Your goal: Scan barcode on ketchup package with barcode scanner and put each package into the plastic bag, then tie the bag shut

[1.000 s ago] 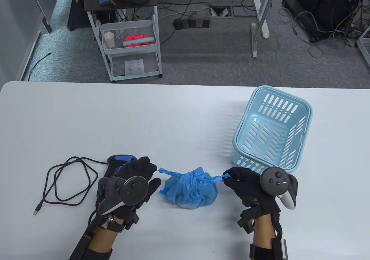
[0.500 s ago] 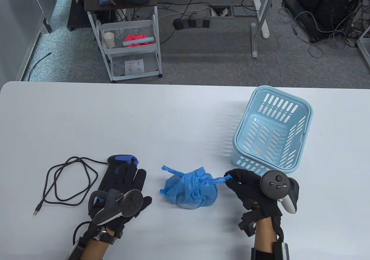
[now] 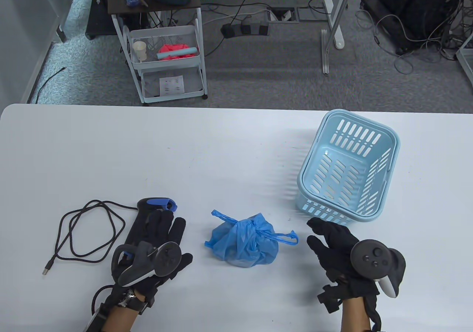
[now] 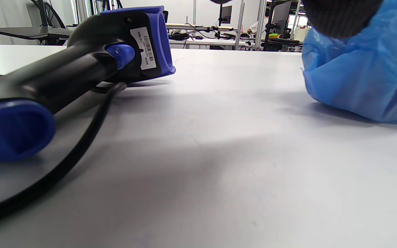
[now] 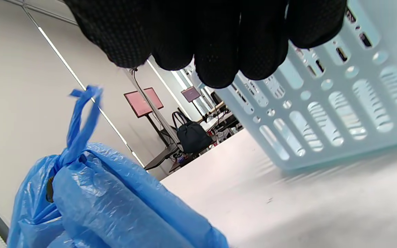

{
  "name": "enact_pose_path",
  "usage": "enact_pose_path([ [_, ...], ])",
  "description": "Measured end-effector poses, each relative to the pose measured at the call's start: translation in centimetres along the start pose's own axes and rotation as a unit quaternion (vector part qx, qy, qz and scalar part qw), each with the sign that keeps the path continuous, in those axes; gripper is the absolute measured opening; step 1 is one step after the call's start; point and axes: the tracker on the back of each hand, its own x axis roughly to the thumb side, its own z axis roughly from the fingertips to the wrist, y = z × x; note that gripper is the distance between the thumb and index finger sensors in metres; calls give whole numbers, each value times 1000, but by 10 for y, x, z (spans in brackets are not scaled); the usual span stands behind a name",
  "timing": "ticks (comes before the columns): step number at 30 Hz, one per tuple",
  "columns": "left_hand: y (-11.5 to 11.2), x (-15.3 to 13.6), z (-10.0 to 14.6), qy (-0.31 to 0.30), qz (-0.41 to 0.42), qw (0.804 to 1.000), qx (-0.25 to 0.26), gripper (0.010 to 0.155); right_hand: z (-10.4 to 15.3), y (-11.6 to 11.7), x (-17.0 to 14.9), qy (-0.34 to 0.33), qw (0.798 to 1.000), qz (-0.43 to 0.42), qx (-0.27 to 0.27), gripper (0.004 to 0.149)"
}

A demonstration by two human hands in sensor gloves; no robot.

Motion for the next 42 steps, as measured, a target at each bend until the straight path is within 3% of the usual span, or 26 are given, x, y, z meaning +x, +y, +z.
enact_pose_path([
  [8,-1,1,-1,2,-3,1000,-7,92,17,17,-3,5,992,125,-1,58],
  [12,-2,1,-1,3,-4,1000,-13,92,20,42,-3,2,976,212,49,70],
  [17,-2,3,-1,1,-8,1000,-22,93,19,65,-2,17,957,257,132,86],
  [22,-2,4,-2,-2,-13,1000,-29,94,19,73,-5,31,951,257,168,92],
  [42,-6,6,-3,-1,-18,999,-37,94,19,71,-9,44,952,250,170,93],
])
